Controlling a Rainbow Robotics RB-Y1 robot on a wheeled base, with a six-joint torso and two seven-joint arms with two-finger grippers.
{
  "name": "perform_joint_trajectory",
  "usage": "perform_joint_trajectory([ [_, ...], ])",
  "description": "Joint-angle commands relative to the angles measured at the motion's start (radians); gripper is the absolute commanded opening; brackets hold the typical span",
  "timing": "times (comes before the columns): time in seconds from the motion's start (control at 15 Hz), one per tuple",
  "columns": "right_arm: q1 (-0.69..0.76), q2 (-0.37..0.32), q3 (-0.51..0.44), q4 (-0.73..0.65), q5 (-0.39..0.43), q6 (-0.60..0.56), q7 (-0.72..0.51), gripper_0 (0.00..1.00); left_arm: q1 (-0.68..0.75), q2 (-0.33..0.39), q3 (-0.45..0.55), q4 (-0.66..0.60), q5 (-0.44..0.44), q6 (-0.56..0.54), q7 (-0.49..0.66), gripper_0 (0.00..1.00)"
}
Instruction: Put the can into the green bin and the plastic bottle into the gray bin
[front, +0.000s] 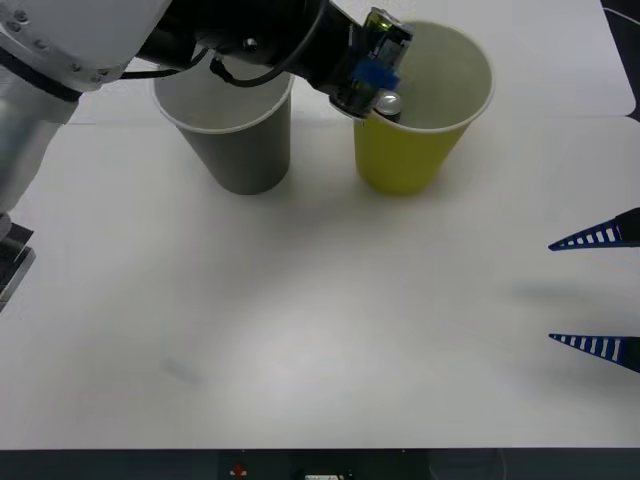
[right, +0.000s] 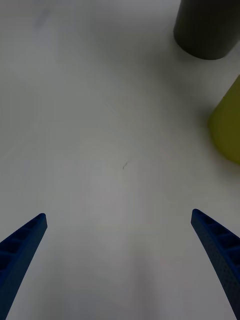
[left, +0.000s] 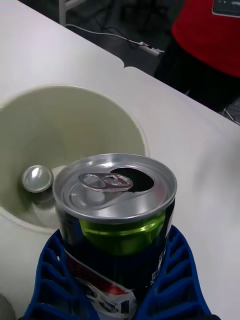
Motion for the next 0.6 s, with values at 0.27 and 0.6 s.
perform_joint_trajectory([
  [0.27,0.000,0.000,0.000,0.000,0.000,0.000,0.000,1.00,-0.180,-0.164,-0.054,0.336,-0.096,0.129,-0.016,0.00],
  [0.6,0.000,0.000,0.000,0.000,0.000,0.000,0.000,1.00,-0.221,-0.201,-0.134,0.431,-0.156,0.214,-0.027,0.00],
])
